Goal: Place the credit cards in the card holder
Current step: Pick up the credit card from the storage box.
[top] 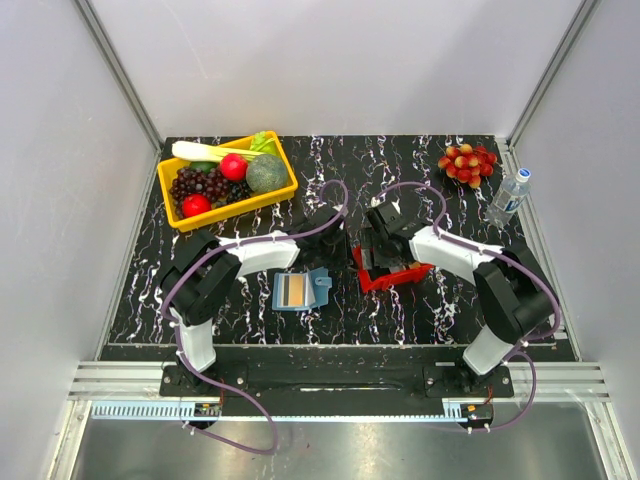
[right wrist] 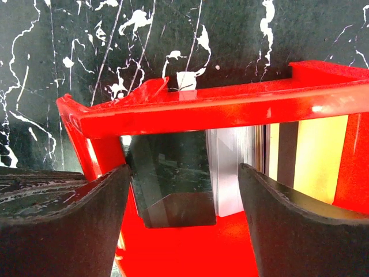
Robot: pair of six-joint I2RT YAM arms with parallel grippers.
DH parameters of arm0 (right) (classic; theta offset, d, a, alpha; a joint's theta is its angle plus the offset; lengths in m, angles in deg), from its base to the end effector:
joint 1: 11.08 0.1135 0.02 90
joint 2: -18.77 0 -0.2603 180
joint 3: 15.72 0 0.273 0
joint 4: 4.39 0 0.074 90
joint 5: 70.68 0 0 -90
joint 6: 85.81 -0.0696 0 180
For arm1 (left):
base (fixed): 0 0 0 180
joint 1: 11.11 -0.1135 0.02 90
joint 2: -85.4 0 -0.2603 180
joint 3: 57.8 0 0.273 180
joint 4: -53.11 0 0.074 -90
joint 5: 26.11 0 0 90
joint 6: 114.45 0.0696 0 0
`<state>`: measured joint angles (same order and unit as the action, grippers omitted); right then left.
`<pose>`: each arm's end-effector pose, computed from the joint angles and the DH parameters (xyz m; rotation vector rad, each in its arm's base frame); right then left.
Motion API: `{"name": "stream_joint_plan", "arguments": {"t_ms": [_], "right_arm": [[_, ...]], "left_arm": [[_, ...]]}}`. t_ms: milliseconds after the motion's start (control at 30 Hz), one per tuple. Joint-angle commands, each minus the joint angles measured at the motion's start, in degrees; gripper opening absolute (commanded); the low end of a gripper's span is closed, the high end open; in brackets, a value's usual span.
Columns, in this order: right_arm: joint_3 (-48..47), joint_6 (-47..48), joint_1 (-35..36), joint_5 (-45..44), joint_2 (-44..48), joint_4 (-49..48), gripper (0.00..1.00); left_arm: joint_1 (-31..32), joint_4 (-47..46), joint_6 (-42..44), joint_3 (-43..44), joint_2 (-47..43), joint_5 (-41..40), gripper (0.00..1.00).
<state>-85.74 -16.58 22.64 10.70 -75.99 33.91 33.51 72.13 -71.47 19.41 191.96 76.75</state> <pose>0.3005 0.1880 0.1314 -0.2516 2.6422 0.1134 0.2926 -0.3105 0.1232 0.0577 2.6394 -0.9263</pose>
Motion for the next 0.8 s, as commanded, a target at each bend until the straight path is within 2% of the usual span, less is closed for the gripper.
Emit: {"name": "stream_joint_plan", "arguments": {"t_ms": [0, 100, 233, 467, 767], "right_arm": [[0.54, -1.28, 2.23, -2.00, -4.90, -1.00, 0.84], [1.24, -3.30, 2.32, -6.83, -5.79, 0.41, 0.82], [2.91, -5.06, 2.32, -10.10, -3.24, -0.03, 0.70], [2.56, -4.01, 2.23, -9.57, -2.44, -0.56, 0.44], [3.35, -5.42, 1.09, -9.83, -2.71, -0.38, 0.30]], "left_arm": [[0.03, -3.08, -0.87, -0.44, -2.06, 0.85, 0.00], [0.03, -3.43, -1.05, -0.79, -2.32, 0.76, 0.00], [-0.06, -3.25, -0.96, -1.14, -2.41, 0.50, 0.00], [-0.15, -3.43, -0.96, -1.14, -2.15, 0.85, 0.00], [-0.24, -3.34, -0.88, -1.40, -2.41, 0.94, 0.00]]}}
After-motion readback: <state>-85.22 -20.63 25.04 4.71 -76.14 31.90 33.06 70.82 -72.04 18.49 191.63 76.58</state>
